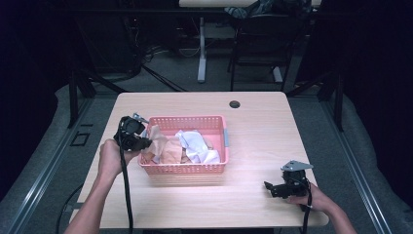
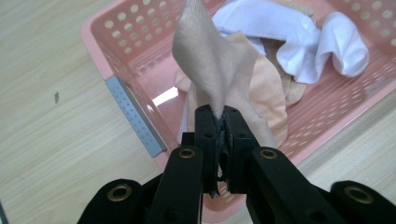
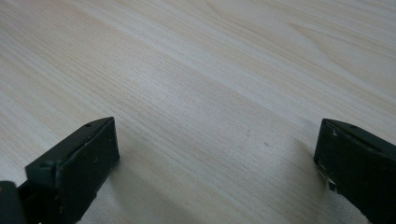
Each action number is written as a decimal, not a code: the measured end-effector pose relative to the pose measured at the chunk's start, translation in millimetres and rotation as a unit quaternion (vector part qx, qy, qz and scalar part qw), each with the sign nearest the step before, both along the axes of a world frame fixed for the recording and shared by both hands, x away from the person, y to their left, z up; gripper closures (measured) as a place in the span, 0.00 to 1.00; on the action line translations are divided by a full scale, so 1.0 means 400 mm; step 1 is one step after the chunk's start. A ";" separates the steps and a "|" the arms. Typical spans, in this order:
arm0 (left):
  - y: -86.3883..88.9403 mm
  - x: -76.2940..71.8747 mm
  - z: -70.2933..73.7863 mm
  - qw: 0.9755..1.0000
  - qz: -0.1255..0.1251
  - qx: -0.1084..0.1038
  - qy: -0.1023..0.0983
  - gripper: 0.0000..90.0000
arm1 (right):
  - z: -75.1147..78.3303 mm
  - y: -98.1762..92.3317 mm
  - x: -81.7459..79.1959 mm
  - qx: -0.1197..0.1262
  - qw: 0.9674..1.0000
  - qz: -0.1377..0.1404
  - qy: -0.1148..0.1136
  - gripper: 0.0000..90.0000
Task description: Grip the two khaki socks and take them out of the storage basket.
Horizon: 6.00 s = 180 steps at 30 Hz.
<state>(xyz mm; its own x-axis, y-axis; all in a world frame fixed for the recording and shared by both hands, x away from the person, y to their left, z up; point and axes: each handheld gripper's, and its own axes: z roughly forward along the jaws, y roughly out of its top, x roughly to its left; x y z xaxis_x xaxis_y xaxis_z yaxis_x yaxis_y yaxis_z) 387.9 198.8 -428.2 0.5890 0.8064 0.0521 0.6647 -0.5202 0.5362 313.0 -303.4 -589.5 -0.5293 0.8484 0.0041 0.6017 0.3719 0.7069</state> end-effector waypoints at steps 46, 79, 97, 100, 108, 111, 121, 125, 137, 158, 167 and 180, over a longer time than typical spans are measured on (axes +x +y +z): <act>0.148 -0.015 0.177 0.998 0.041 0.010 -0.050 0.96 | 0.000 0.000 0.000 0.000 1.000 0.000 0.000 0.00; 0.282 -0.034 0.075 0.996 0.091 -0.001 -0.024 0.96 | 0.000 0.000 0.000 0.000 1.000 0.000 -0.001 0.00; 0.294 -0.009 -0.092 0.992 0.121 -0.001 0.025 0.96 | 0.000 0.000 0.000 0.000 1.000 0.001 0.000 0.00; 0.292 -0.001 -0.115 0.992 0.125 0.001 0.028 0.96 | 0.000 0.000 0.000 0.000 1.000 0.001 0.000 0.00; 0.273 0.022 -0.177 0.989 0.144 0.008 0.025 0.96 | 0.000 0.000 0.000 0.000 1.000 0.001 0.000 0.00; 0.269 0.029 -0.192 0.989 0.147 0.009 0.032 0.96 | 0.000 0.000 0.000 -0.001 1.000 0.001 -0.001 0.00; 0.260 0.057 -0.266 0.983 0.163 0.035 0.071 0.95 | 0.000 0.000 0.000 0.000 1.000 -0.001 -0.001 0.00; 0.257 0.062 -0.283 0.981 0.173 0.052 0.076 0.95 | 0.000 0.000 0.000 0.000 1.000 -0.001 -0.001 0.00; 0.256 0.068 -0.294 0.980 0.175 0.046 0.081 0.84 | 0.000 0.000 0.000 0.000 1.000 0.000 0.000 0.00; 0.244 0.015 -0.114 0.986 0.165 -0.025 0.007 0.01 | 0.000 0.000 0.000 0.000 1.000 0.001 0.000 0.00; 0.186 0.001 -0.046 0.991 0.124 -0.039 -0.021 0.00 | 0.000 -0.001 0.000 0.000 1.000 0.002 -0.001 0.00; 0.089 0.016 -0.043 0.996 0.066 -0.049 -0.023 0.00 | 0.000 -0.001 0.001 0.000 1.000 0.004 -0.001 0.00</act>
